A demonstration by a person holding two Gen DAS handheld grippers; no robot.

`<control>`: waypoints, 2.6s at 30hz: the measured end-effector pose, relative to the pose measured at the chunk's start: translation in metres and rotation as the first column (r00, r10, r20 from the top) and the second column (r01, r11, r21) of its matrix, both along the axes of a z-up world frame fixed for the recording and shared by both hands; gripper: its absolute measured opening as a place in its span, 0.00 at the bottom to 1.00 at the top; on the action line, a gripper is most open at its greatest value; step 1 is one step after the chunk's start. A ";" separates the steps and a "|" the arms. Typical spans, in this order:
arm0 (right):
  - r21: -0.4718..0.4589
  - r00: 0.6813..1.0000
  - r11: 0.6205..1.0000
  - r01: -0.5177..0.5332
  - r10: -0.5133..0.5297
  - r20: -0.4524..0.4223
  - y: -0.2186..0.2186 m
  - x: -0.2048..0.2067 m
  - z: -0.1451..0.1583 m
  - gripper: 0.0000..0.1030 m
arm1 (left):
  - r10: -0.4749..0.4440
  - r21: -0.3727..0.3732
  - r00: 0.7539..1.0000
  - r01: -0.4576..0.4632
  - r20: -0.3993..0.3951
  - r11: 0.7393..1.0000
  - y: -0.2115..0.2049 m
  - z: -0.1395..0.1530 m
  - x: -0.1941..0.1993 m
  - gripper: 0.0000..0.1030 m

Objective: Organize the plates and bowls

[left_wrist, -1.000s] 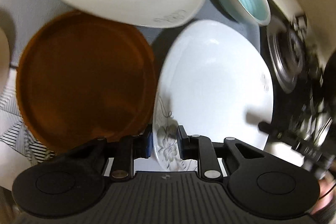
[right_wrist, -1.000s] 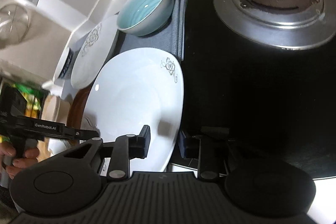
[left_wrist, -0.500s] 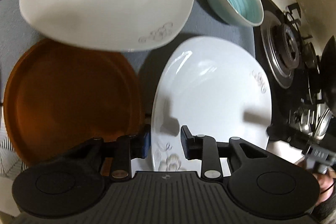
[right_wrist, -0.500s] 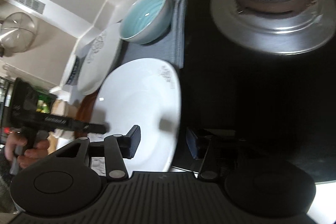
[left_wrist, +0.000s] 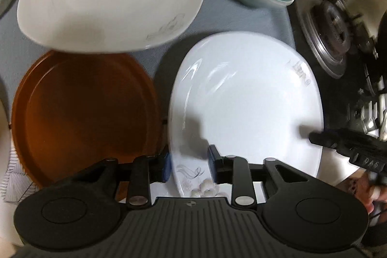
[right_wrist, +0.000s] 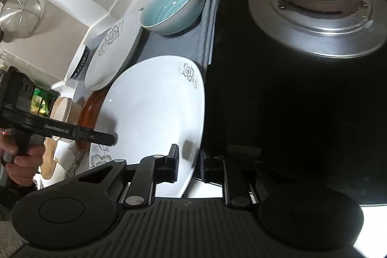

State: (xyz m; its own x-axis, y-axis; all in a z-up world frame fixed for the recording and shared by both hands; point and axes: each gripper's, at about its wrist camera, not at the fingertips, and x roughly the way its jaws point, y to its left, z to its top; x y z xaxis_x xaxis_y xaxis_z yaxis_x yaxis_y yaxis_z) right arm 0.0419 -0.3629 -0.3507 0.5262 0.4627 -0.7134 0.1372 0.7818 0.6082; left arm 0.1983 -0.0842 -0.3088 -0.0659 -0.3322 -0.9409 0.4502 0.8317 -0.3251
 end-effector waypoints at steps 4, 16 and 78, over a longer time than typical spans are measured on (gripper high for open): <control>-0.026 0.999 0.999 -0.026 0.027 0.038 0.009 0.002 0.003 0.43 | -0.012 0.004 1.000 0.012 0.008 1.000 -0.002 0.000 -0.002 0.42; 0.006 0.999 1.000 -0.013 0.013 0.043 -0.005 -0.021 0.020 0.27 | 0.035 -0.036 0.999 -0.036 -0.007 0.999 -0.004 0.013 -0.009 0.33; 0.216 0.989 0.975 0.057 -0.085 0.122 0.075 0.072 0.047 0.26 | 0.235 -0.139 0.971 -0.227 0.044 0.964 0.107 0.081 0.083 0.29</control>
State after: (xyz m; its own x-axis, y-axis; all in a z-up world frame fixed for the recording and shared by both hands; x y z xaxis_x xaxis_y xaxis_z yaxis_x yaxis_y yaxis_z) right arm 0.1143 -0.2877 -0.3035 0.6447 0.5539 -0.5269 0.0964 0.6248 0.7748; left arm 0.2810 0.0224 -0.2280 0.0821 -0.4529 -0.8878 0.2723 0.8671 -0.4172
